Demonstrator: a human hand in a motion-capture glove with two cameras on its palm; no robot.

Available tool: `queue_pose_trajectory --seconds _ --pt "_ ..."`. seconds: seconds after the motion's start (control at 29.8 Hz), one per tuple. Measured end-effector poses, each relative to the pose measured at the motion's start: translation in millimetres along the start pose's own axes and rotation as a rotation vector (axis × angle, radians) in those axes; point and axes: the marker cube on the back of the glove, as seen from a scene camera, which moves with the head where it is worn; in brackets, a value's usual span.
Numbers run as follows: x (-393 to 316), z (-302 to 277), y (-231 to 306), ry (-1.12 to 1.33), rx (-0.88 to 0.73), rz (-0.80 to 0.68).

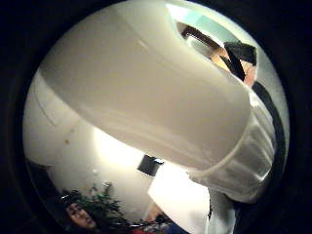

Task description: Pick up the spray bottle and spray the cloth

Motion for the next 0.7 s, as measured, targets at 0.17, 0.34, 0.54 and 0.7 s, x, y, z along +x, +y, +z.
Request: queue_pose_trajectory --seconds 0.17,0.34,0.54,0.7 --pt "-26.2 24.2 -30.3 0.340 -0.072 -0.157" --pt "-63.6 67.9 -55.3 0.663 -0.133 -0.330" --pt "-104.1 103.9 -65.4 0.979 -0.154 -0.499" --pt "-114.1 120.8 -66.4 1.098 -0.184 -0.581"
